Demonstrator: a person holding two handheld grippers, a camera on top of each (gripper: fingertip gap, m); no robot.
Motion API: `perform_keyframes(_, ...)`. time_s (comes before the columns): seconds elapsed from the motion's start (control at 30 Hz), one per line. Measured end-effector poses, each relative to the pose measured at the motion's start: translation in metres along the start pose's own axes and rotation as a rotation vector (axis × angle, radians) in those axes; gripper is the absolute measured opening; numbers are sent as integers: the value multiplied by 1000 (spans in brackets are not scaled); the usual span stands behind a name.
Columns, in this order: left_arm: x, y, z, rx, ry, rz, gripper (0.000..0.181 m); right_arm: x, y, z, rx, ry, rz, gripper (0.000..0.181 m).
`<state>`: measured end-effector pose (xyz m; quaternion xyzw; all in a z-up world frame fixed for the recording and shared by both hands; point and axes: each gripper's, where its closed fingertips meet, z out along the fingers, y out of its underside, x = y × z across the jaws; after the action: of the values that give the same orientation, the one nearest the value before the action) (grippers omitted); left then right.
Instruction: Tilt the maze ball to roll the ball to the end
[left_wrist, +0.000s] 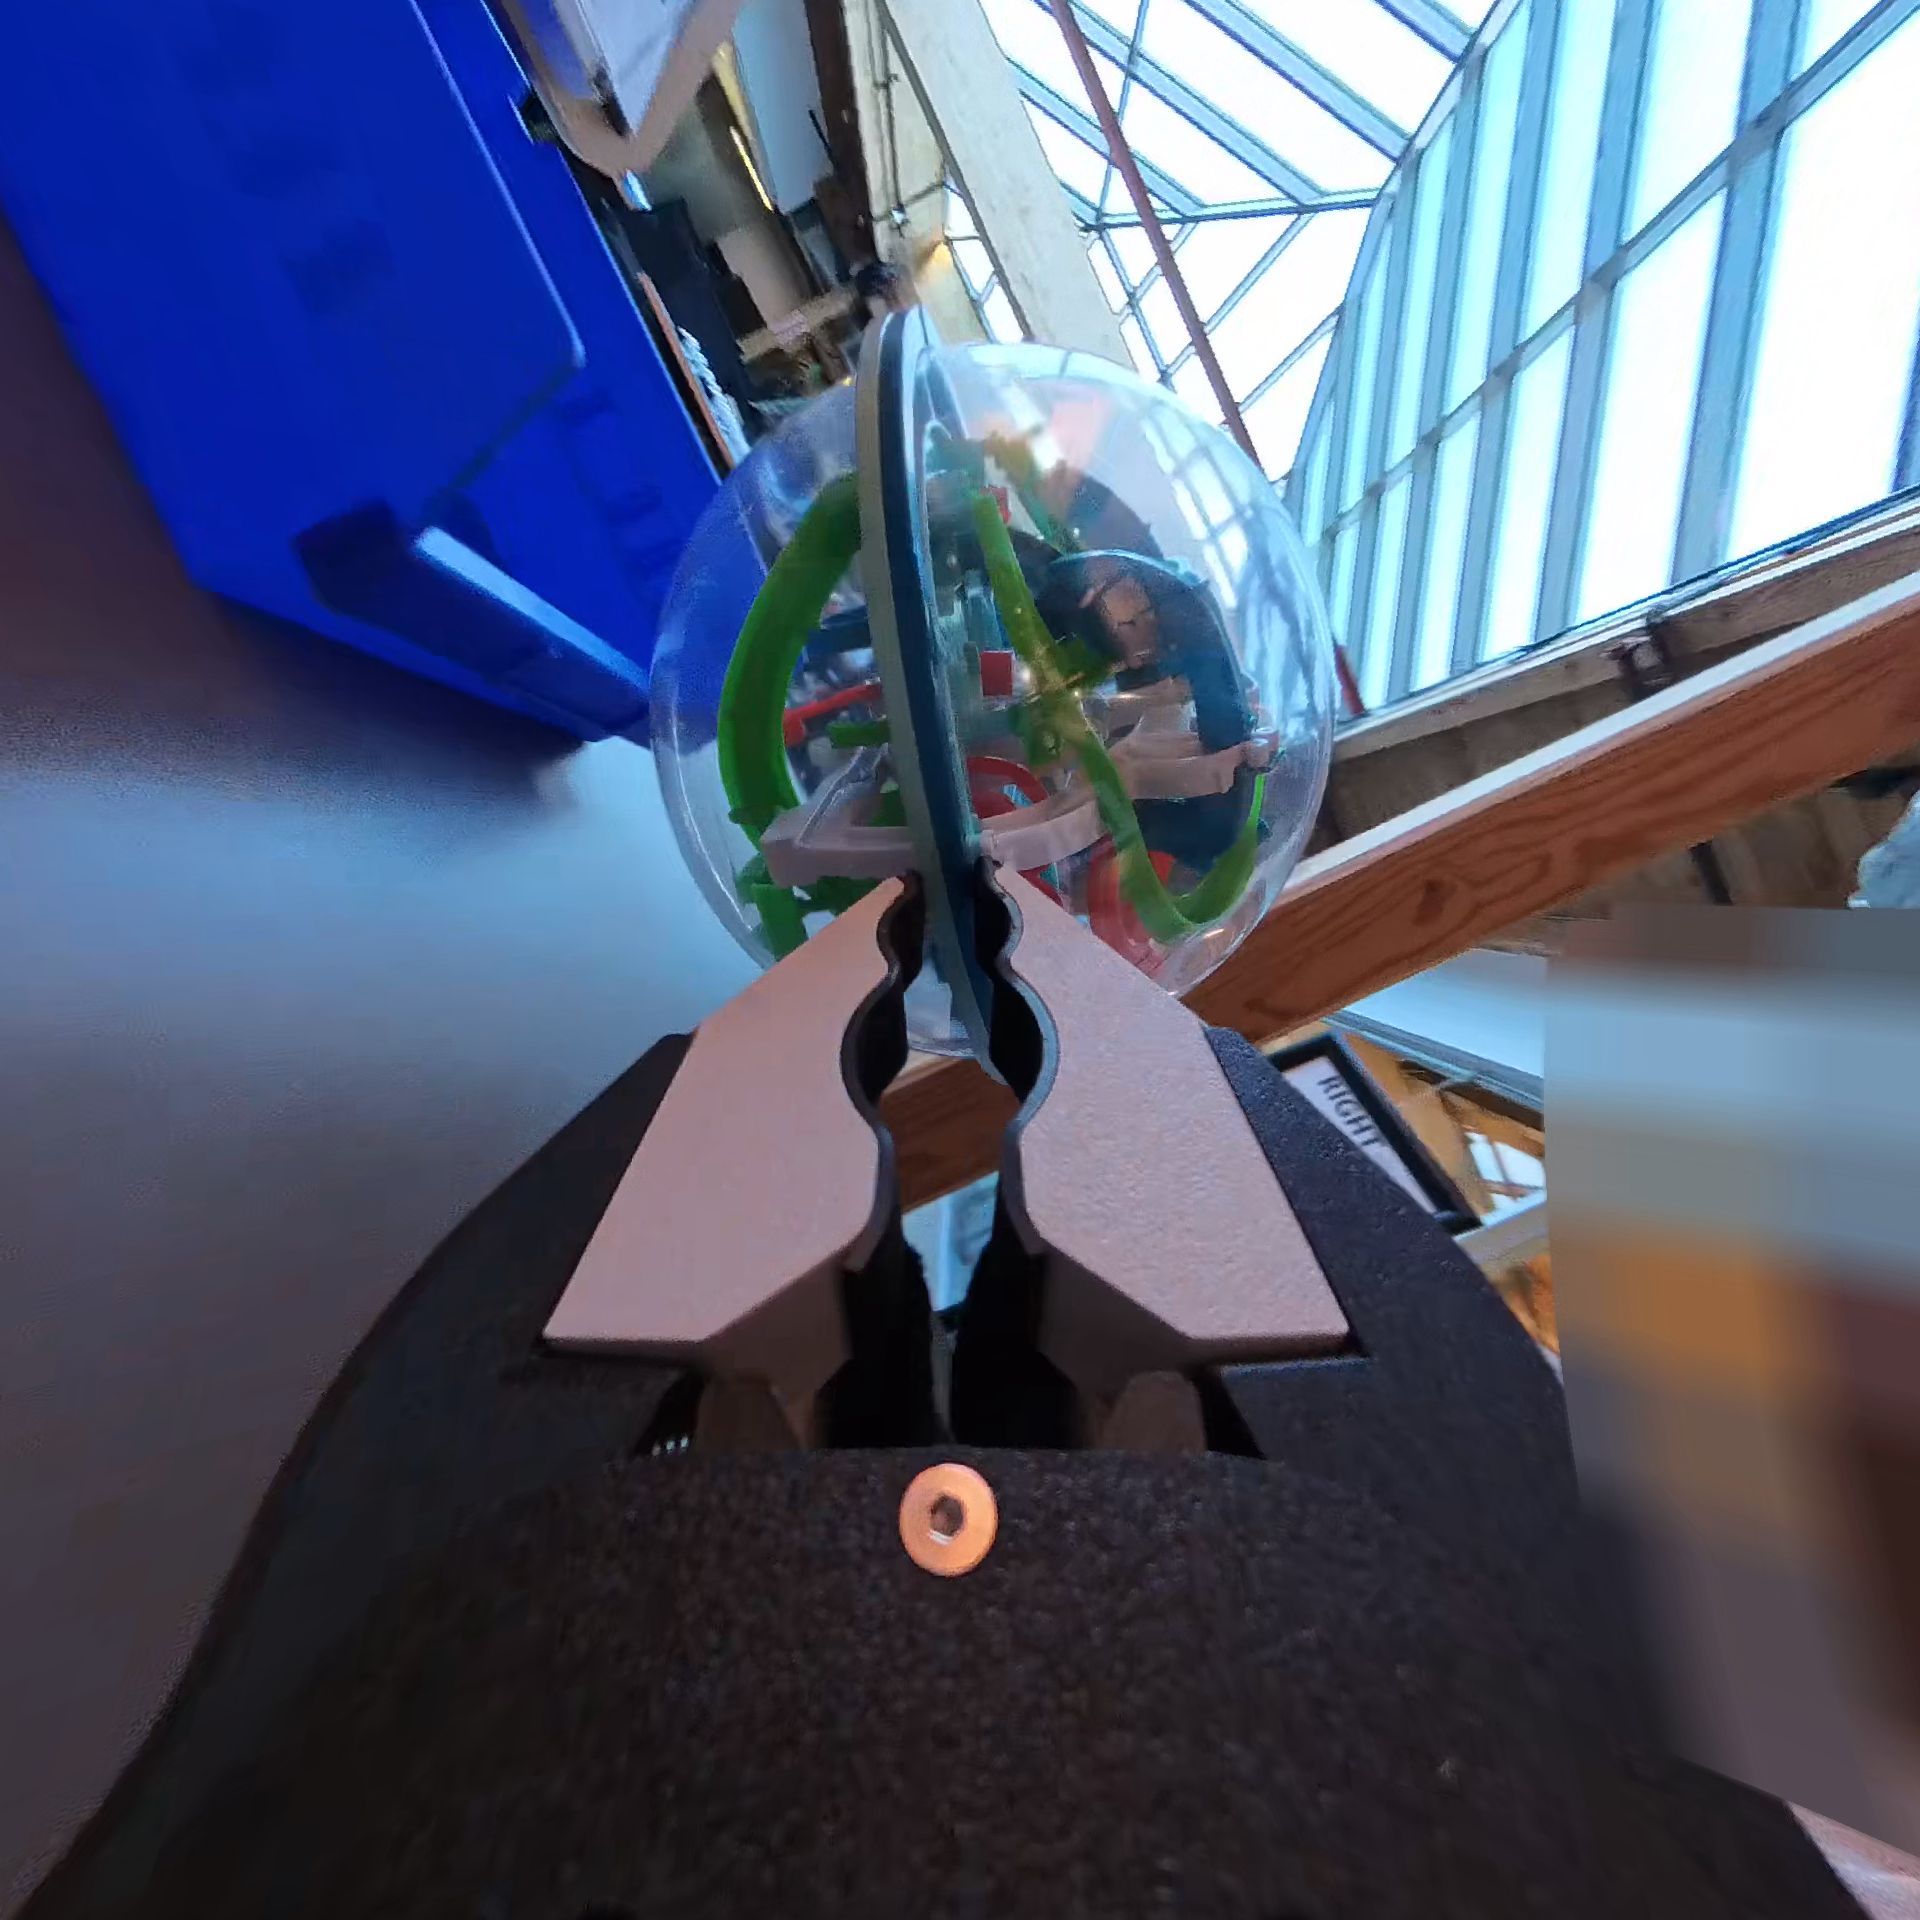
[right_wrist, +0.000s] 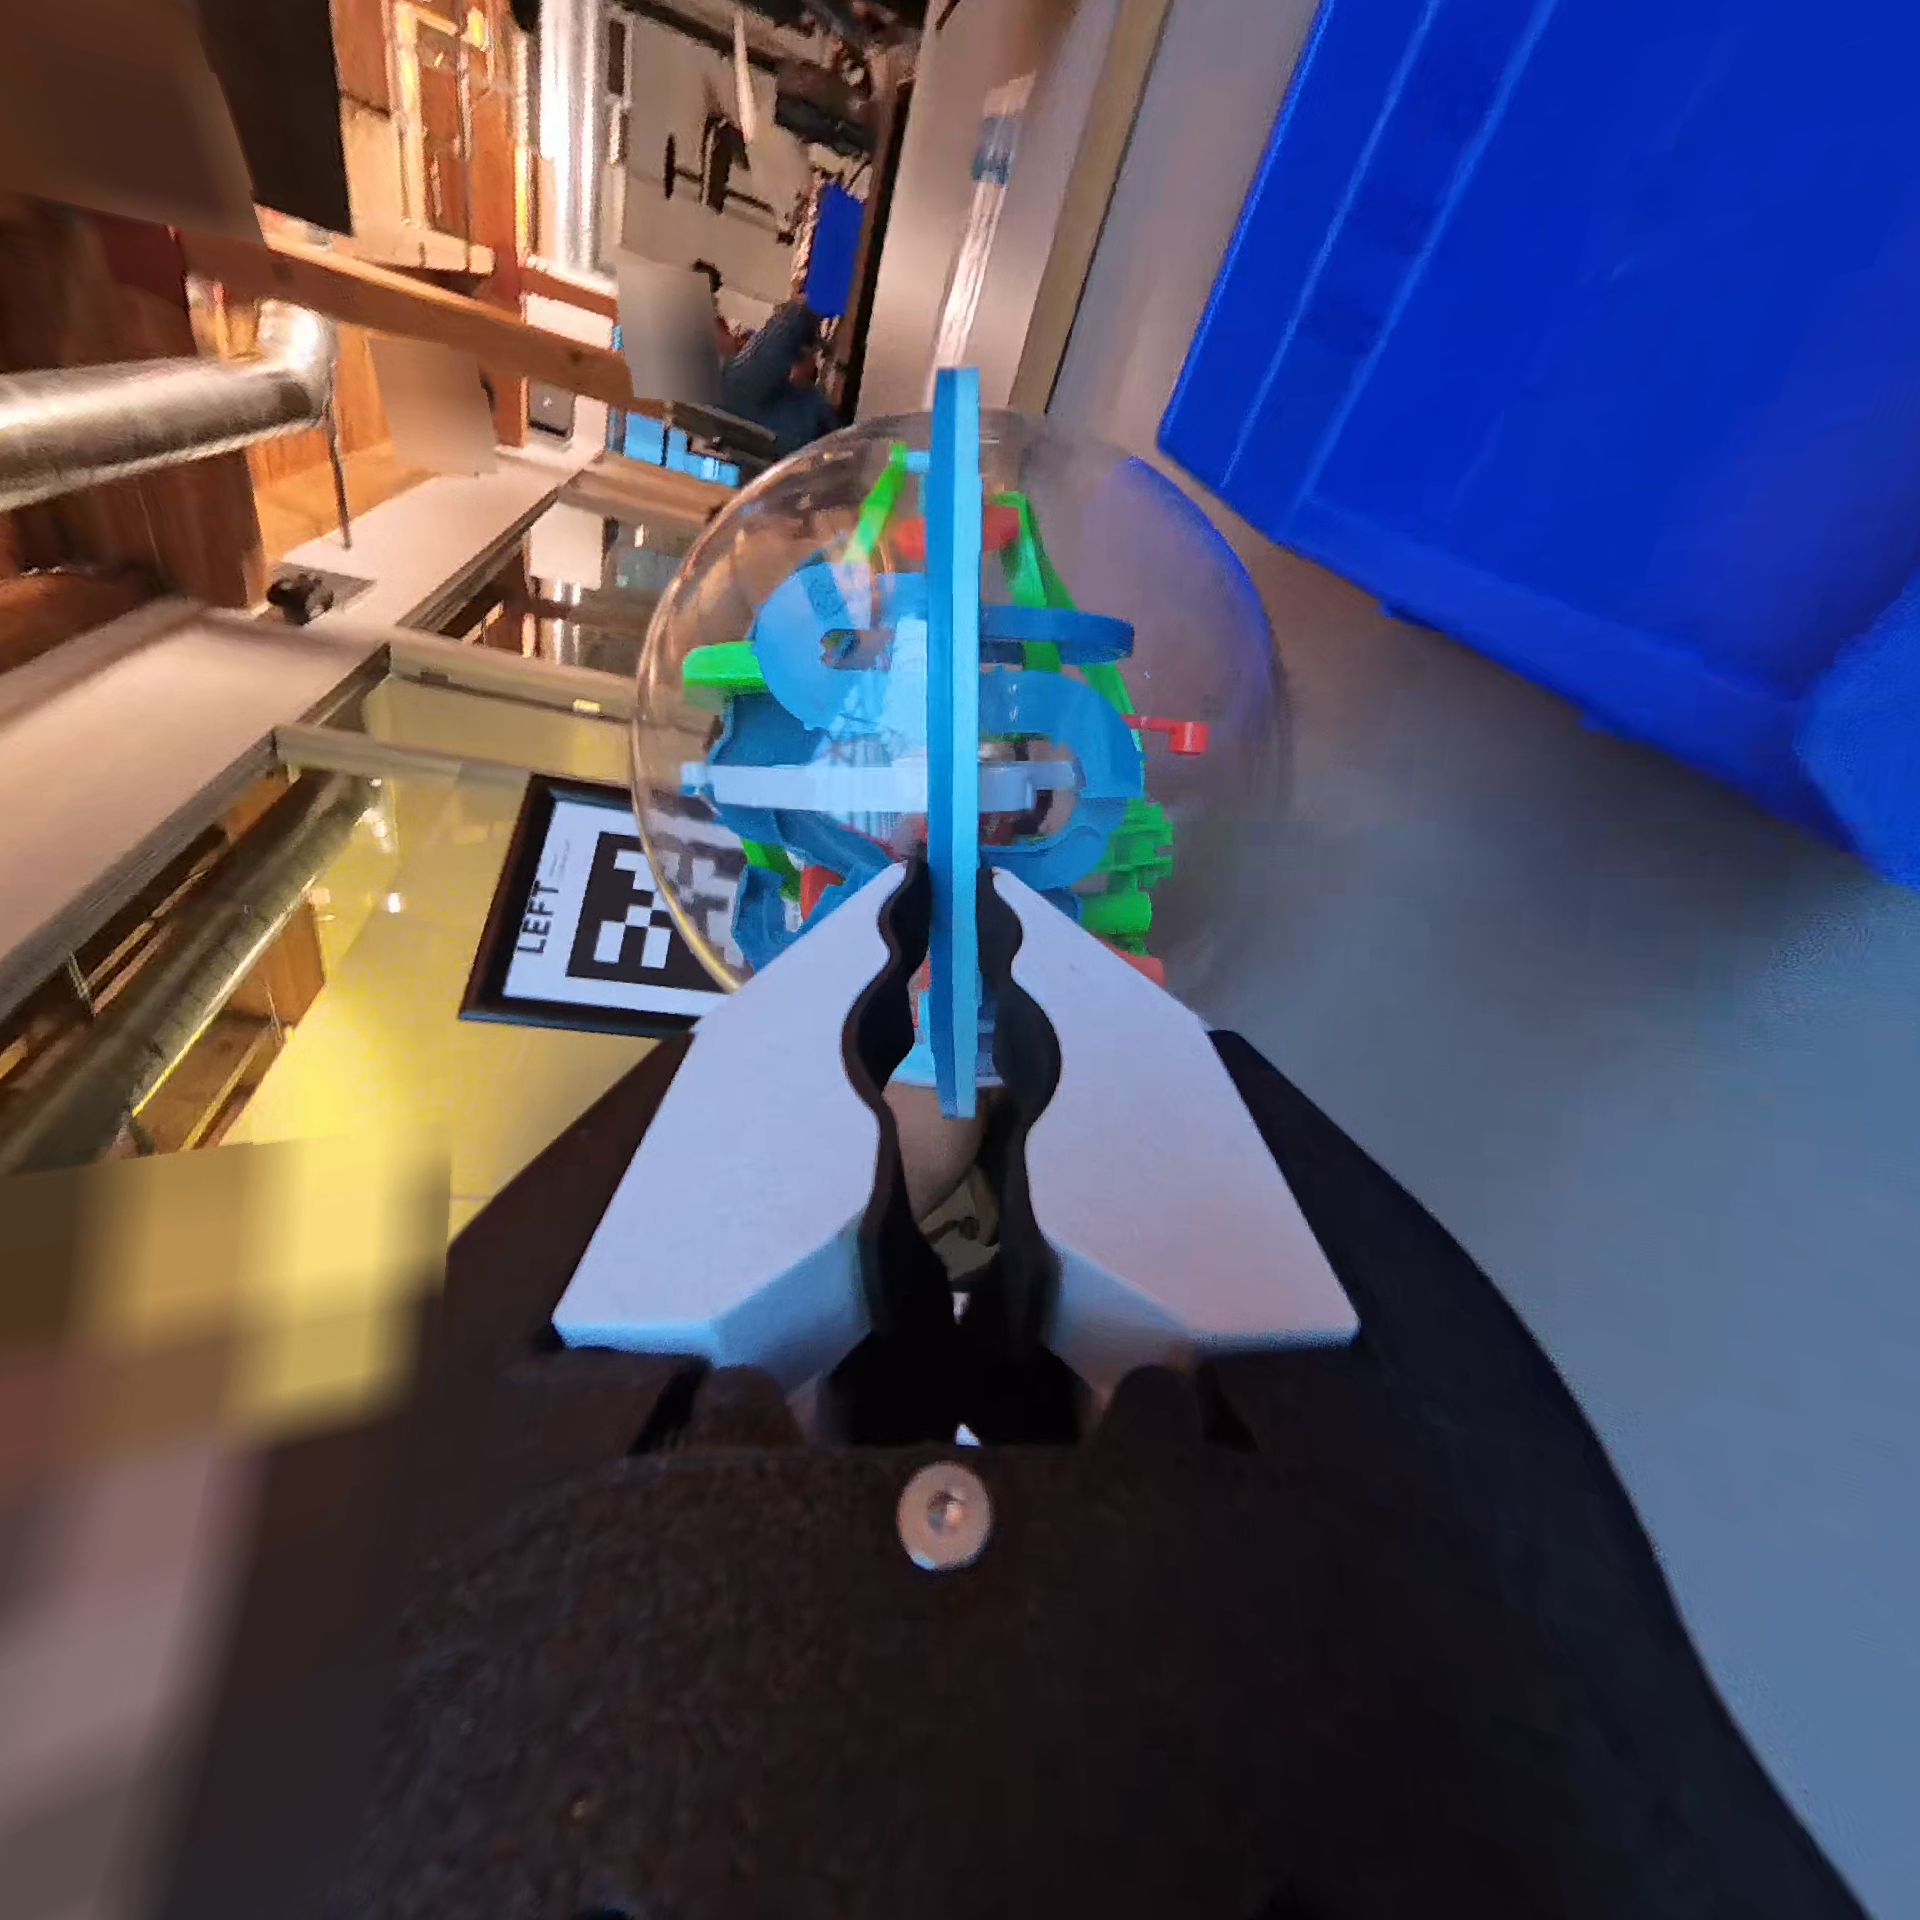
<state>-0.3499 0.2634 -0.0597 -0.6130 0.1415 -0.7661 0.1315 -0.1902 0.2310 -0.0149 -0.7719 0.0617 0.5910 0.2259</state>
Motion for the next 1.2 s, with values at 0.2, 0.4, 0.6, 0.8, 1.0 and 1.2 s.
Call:
perform_keyframes(0.2,23,-18,70,5,211,14,7,-66,-26,-58,129,161,-260,8)
perform_keyframes(0.4,96,-21,74,46,385,306,8,-155,15,-69,216,225,-769,8)
perform_keyframes(0.6,192,-6,40,76,467,693,7,-225,81,-62,321,116,-1205,8)
perform_keyframes(0.8,250,35,23,11,436,1050,7,-262,140,-70,466,-61,-1453,8)
perform_keyframes(1.0,260,51,19,18,457,1195,8,-248,165,-74,460,-91,-1567,8)
perform_keyframes(1.2,250,51,31,-7,383,1196,8,-244,152,-84,483,-63,-1484,8)
